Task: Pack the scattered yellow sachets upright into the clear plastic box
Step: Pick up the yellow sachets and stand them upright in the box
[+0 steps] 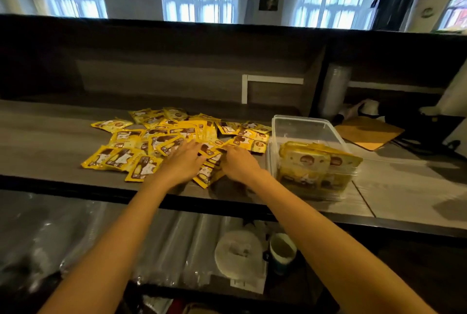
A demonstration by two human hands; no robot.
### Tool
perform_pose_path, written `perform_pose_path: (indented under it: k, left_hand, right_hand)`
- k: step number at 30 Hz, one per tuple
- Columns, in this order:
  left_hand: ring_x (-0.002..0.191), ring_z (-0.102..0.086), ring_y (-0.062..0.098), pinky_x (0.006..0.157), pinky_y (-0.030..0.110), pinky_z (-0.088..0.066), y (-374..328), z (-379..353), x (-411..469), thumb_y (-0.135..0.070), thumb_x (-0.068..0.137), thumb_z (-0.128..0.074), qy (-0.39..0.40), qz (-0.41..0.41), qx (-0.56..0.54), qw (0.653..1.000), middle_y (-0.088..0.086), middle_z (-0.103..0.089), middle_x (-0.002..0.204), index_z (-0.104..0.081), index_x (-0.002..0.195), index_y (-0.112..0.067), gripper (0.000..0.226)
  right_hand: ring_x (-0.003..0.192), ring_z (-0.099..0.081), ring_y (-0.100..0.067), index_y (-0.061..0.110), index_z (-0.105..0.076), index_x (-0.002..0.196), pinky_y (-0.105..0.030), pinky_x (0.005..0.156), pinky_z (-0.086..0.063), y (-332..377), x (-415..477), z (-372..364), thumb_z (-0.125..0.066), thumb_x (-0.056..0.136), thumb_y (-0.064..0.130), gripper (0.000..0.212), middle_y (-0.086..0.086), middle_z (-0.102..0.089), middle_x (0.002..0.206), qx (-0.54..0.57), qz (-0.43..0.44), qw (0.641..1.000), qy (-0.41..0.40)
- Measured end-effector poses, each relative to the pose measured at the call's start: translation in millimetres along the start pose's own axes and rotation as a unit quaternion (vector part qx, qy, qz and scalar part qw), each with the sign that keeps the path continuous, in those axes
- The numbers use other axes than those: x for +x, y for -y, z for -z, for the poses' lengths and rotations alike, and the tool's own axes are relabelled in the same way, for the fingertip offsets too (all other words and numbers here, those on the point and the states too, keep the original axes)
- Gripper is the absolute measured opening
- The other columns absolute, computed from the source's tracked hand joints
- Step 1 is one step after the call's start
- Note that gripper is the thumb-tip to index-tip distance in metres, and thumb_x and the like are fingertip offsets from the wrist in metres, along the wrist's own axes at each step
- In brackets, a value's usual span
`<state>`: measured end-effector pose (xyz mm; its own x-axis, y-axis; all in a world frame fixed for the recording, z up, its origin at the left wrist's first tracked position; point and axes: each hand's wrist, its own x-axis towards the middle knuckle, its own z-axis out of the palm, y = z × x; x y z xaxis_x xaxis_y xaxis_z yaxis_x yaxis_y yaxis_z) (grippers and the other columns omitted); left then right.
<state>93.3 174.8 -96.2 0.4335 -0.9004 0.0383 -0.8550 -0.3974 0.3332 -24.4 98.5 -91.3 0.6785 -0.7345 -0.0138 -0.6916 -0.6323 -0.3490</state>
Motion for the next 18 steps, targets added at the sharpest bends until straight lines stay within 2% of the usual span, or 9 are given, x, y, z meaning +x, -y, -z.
perform_pose_path:
  k: [2, 3, 5, 6, 8, 9, 12, 15, 18]
  left_hand:
    - [0.146, 0.006, 0.017, 0.117, 0.043, 0.006, 3.1, -10.4, 7.6, -0.033, 0.101, -0.021, 0.026, -0.028, 0.045, 0.998, 0.001, -0.001, 0.159, -0.011, 0.149, -0.016, 0.052]
    - [0.146, 0.005, 0.016, 0.116, 0.044, 0.008, 4.3, -14.0, 11.3, -0.035, 0.101, -0.018, 0.04, -0.037, 0.055, 0.997, 0.001, -0.002, 0.159, -0.011, 0.149, -0.017, 0.052]
    - [0.144, -0.017, 0.02, 0.117, 0.049, 0.003, 4.9, -15.9, 18.4, -0.036, 0.101, -0.019, 0.039, -0.039, 0.05, 0.997, 0.005, -0.026, 0.154, -0.035, 0.141, -0.016, 0.048]
    - [0.136, -0.034, 0.024, 0.118, 0.051, -0.003, 3.7, -14.4, 21.6, -0.034, 0.101, -0.022, 0.015, -0.039, 0.043, 0.998, 0.008, -0.047, 0.138, -0.052, 0.124, -0.015, 0.042]
    - [0.11, -0.054, 0.026, 0.115, 0.05, -0.017, -2.5, -10.8, 27.4, -0.03, 0.1, -0.032, -0.056, -0.044, 0.045, 0.996, 0.007, -0.061, 0.1, -0.058, 0.087, -0.016, 0.032]
    - [0.102, -0.056, 0.025, 0.113, 0.047, -0.023, -5.6, -10.2, 30.3, -0.03, 0.098, -0.038, -0.087, -0.04, 0.04, 0.995, 0.005, -0.062, 0.094, -0.059, 0.083, -0.015, 0.029]
    - [0.105, -0.052, 0.021, 0.097, 0.038, -0.039, -8.2, -16.7, 41.4, -0.033, 0.089, -0.056, -0.111, -0.008, -0.012, 0.994, 0.006, -0.059, 0.108, -0.06, 0.097, -0.013, 0.022]
    - [0.13, -0.034, 0.028, 0.105, 0.044, -0.031, -6.5, -20.0, 52.1, -0.041, 0.088, -0.056, -0.059, 0.026, -0.002, 0.998, 0.009, -0.044, 0.136, -0.047, 0.126, -0.015, 0.047]
    - [0.137, -0.024, 0.031, 0.109, 0.047, -0.024, -6.3, -17.1, 59.6, -0.039, 0.089, -0.056, -0.019, 0.04, -0.017, 0.999, 0.008, -0.039, 0.144, -0.036, 0.138, -0.018, 0.057]
  right_hand:
    - [0.12, -0.048, -0.034, -0.001, -0.049, 0.123, -0.042, 0.098, -0.043, -4.3, 1.0, -3.1, -0.043, 0.092, 0.019, 0.037, -0.017, -0.051, 0.13, -0.003, -0.013, 1.0, 0.002]
    - [0.116, -0.051, -0.034, 0.0, -0.053, 0.115, -0.039, 0.092, -0.044, -6.5, 0.3, -2.8, -0.044, 0.092, 0.022, 0.033, -0.017, -0.055, 0.125, -0.007, -0.011, 1.0, -0.005]
    - [0.101, -0.057, -0.032, 0.004, -0.059, 0.095, -0.033, 0.077, -0.042, -10.9, -2.5, 0.7, -0.045, 0.092, 0.024, 0.024, -0.017, -0.062, 0.106, -0.013, -0.005, 1.0, -0.027]
    - [0.094, -0.058, -0.031, 0.005, -0.06, 0.09, -0.031, 0.072, -0.039, -13.0, -4.0, 2.3, -0.047, 0.091, 0.025, 0.023, -0.016, -0.062, 0.098, -0.014, -0.007, 0.999, -0.04]
    - [0.094, -0.057, -0.03, 0.002, -0.063, 0.093, -0.03, 0.07, -0.039, -16.7, -1.9, 3.1, -0.048, 0.091, 0.019, 0.022, -0.016, -0.062, 0.097, -0.014, -0.021, 0.998, -0.058]
    - [0.099, -0.057, -0.031, -0.001, -0.063, 0.098, -0.033, 0.072, -0.042, -17.4, 0.6, 2.3, -0.047, 0.091, 0.014, 0.022, -0.016, -0.062, 0.103, -0.01, -0.03, 0.997, -0.069]
    - [0.115, -0.049, -0.032, -0.001, -0.054, 0.117, -0.037, 0.091, -0.043, -18.0, 9.1, -3.0, -0.047, 0.094, 0.014, 0.028, -0.017, -0.052, 0.125, -0.001, -0.068, 0.992, -0.109]
    - [0.123, -0.041, -0.031, 0.001, -0.044, 0.127, -0.037, 0.099, -0.038, -18.1, 15.0, -6.6, -0.051, 0.094, 0.016, 0.037, -0.018, -0.044, 0.132, -0.023, -0.084, 0.988, -0.124]
    - [0.124, -0.039, -0.032, -0.002, -0.043, 0.127, -0.036, 0.101, -0.035, -18.4, 20.9, -5.7, -0.05, 0.094, 0.028, 0.045, -0.02, -0.044, 0.131, -0.056, -0.098, 0.989, -0.097]
